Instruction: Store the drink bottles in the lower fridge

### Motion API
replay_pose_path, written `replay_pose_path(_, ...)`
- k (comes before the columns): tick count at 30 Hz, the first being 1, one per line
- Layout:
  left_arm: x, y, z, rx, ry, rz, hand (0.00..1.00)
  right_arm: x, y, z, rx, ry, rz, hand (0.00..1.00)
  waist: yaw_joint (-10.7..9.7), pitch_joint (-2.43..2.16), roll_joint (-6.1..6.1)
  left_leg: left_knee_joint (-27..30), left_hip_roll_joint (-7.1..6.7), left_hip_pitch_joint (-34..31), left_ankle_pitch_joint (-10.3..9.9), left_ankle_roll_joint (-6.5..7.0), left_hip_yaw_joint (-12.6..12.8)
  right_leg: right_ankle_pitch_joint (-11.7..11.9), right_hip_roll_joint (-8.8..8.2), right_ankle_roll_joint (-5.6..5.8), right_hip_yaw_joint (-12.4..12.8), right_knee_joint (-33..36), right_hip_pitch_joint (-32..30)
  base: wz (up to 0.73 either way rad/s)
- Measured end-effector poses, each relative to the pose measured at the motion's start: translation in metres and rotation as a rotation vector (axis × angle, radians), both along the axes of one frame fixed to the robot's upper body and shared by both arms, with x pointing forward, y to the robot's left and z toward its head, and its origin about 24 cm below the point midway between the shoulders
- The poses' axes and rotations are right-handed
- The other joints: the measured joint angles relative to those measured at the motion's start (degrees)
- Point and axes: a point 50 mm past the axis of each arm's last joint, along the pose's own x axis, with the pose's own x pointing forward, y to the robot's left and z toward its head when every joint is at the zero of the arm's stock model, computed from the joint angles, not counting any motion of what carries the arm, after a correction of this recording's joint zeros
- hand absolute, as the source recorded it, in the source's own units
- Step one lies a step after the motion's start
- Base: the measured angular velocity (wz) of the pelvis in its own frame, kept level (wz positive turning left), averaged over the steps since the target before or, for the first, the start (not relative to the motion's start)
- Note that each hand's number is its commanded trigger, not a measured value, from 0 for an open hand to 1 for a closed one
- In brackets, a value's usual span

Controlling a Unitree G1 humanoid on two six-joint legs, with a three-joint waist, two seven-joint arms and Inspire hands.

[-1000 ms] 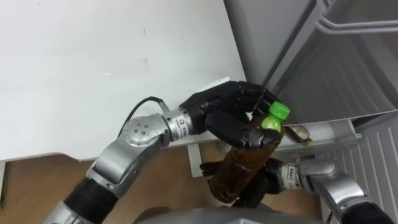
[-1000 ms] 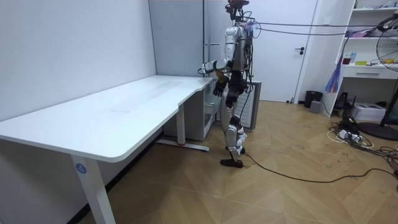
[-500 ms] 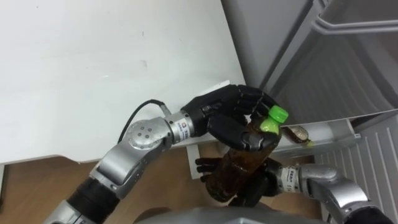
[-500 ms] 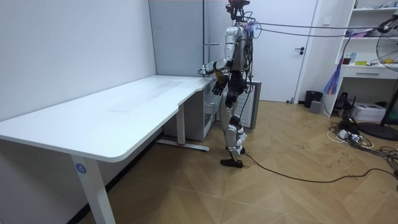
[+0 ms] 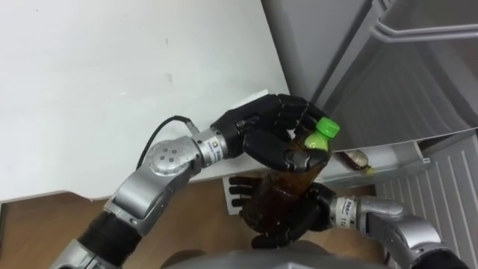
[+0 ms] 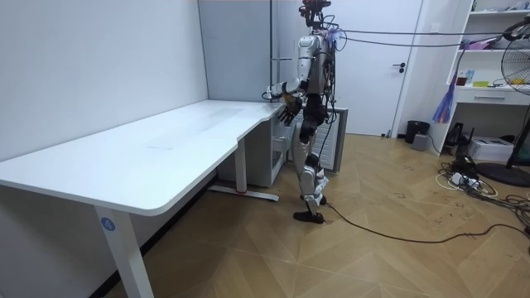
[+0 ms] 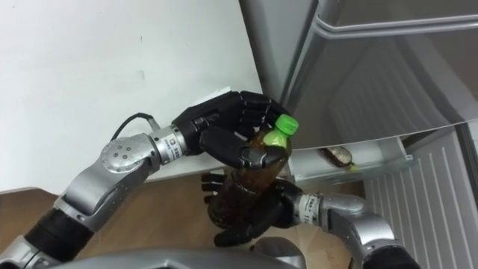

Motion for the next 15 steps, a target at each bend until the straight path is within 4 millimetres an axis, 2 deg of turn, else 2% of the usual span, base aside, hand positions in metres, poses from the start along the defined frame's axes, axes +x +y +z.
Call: replay_pose_path(15,-0.0004,-0.0029,0.001,-0.01,-0.009,0.008,1.0,-0.0009,0.0079,0.0035,0.018,-0.011,0.01,1.0,0.0,-0.21,-0.32,0.3,-0.01,0.0,0.0,-0.01,0.0,0.0,-0.04,0.0,-0.3,0.0,0.1,0.0)
